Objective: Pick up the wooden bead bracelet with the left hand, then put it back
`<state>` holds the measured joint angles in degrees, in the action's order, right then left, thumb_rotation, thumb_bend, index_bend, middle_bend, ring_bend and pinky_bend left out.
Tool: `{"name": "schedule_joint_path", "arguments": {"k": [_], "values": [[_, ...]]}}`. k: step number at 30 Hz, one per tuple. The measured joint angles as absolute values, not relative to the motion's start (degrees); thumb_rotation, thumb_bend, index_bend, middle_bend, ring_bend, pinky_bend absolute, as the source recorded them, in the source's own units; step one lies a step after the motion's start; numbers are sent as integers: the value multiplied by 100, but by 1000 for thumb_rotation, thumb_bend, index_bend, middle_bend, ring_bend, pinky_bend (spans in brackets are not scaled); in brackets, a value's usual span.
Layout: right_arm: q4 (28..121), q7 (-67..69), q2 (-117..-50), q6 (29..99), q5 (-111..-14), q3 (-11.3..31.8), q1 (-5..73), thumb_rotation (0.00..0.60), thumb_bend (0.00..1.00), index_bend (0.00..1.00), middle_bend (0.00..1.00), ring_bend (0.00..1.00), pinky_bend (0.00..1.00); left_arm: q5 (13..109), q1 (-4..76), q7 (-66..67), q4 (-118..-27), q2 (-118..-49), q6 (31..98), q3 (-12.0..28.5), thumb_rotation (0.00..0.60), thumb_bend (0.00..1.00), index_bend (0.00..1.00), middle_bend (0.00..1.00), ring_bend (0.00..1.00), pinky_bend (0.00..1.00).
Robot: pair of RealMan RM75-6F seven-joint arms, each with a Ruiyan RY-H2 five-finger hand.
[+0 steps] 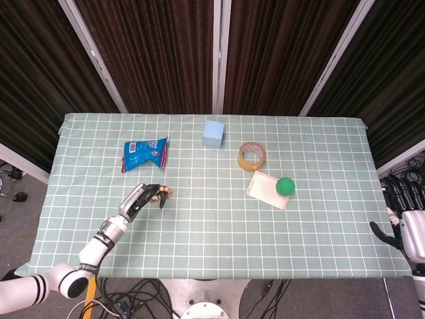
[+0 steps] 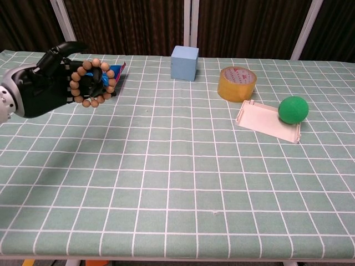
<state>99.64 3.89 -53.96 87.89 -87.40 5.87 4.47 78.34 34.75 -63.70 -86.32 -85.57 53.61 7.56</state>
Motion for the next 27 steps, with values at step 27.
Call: {"name": "schedule_joint_path", "arguments": {"k": [27], "values": [[9899, 468, -5420, 8880, -8759, 584, 391, 600, 118, 0, 50, 0, 0, 7888, 3363, -6263, -8817, -8553, 5272, 891, 242, 520, 636, 711, 332, 129]]}}
